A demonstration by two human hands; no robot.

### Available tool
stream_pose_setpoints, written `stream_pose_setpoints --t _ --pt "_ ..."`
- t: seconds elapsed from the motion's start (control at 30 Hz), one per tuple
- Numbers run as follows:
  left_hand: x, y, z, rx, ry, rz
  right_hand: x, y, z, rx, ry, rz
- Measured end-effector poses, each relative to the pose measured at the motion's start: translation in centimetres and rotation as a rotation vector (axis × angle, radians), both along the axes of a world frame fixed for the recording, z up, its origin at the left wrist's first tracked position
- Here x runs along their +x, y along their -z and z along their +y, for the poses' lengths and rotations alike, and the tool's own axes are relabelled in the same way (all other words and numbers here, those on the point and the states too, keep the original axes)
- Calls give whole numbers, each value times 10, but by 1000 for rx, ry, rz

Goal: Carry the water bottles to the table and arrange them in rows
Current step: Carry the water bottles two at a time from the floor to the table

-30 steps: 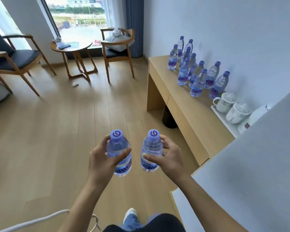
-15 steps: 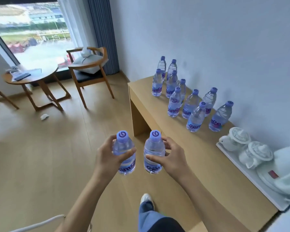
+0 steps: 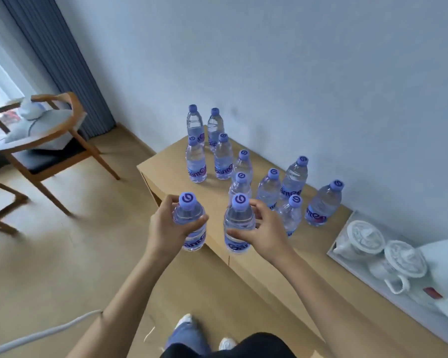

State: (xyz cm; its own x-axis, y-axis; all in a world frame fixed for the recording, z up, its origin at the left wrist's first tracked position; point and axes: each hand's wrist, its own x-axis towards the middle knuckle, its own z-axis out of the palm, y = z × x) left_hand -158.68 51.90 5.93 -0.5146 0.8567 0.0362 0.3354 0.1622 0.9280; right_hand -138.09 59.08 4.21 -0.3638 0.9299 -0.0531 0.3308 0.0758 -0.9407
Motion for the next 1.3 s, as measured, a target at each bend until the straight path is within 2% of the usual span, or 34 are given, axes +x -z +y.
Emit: stream_pose_setpoints --t 0.3,0.6,0.83,1.13,1.3 --pt "-47 38 109 -81 296 -60 -24 35 33 -98 428 -110" --pt "-63 79 174 -130 491 -86 -43 55 39 -198 680 -255" --pt "-63 106 194 -158 540 -61 -50 72 37 -223 753 -243" --pt "-70 123 208 -160 556 49 -42 79 36 -207 706 -259" --pt "-69 120 207 -164 558 50 -42 82 34 -166 718 -261"
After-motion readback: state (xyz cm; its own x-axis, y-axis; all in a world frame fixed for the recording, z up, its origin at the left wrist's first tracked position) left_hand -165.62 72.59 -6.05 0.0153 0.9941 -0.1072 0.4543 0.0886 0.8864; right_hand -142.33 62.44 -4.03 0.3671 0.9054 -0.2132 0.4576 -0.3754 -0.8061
